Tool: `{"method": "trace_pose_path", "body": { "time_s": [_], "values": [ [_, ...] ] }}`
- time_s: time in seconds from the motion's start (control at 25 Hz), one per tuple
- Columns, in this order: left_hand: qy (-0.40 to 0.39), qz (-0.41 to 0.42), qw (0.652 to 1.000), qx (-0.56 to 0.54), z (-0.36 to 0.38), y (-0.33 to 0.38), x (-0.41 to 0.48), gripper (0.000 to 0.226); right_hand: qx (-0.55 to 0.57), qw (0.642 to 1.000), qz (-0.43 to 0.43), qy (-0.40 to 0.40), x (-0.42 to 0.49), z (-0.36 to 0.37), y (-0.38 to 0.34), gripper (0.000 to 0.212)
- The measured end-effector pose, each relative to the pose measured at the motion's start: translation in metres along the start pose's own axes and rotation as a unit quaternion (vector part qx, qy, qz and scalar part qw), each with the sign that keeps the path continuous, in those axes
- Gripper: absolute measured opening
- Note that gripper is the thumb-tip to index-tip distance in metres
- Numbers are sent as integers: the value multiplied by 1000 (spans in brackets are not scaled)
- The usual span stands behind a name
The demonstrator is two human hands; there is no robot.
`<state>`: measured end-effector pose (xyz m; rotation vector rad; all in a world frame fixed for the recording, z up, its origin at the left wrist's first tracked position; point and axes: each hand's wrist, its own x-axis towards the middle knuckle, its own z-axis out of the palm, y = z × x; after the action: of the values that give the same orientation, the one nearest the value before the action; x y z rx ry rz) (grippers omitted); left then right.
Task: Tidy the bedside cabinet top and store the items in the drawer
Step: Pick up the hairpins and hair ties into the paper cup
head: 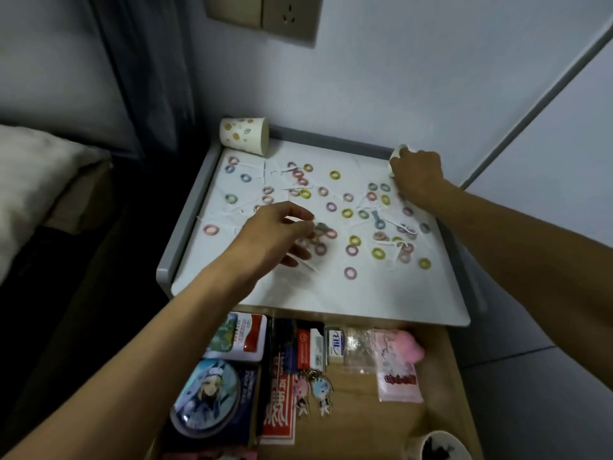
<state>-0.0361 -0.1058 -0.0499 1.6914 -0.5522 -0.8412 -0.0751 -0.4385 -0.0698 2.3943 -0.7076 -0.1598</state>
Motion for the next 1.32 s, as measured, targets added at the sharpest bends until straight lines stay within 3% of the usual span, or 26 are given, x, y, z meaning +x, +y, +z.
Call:
{"method": "trace_pose_path", "body": {
  "time_s": [0.2,0.28,0.36,0.44,0.56,0.64,0.76,0.8,0.84,0.92,1.0,1.16,1.32],
  "values": [
    [16,14,1000,-10,2,2,0,16,18,999,29,5,0,-17,1,19],
    [34,27,999,6,3,3,-1,24,58,997,19,55,-17,-38,5,27],
    [56,49,996,44,6,1,-1,38,143,982,-7,124,-45,-56,4,22],
    [75,73,991,84,13,3,-7,58,316,936,-33,153,-86,-77,-3,14],
    [70,123,982,125,24,8,-19,90,597,793,-103,62,-149,-110,-19,17],
    [43,140,979,141,31,11,-27,99,670,725,-162,-9,-180,-124,-29,17],
    [47,143,972,179,35,11,-34,100,722,677,-141,-23,-191,-119,-29,17],
    [51,137,971,187,35,10,-35,100,725,683,-86,-3,-185,-110,-25,15],
    [51,127,972,192,32,10,-35,102,703,711,-14,15,-174,-94,-18,13],
    [49,110,974,192,25,7,-33,103,572,815,95,-12,-145,-53,-2,17],
    [50,106,976,186,19,6,-31,102,438,882,143,-96,-125,-12,9,26],
    [57,118,977,166,14,10,-30,100,361,913,157,-102,-113,22,4,24],
    [53,116,981,147,11,12,-26,101,339,911,187,-142,-110,26,2,22]
  ]
}}
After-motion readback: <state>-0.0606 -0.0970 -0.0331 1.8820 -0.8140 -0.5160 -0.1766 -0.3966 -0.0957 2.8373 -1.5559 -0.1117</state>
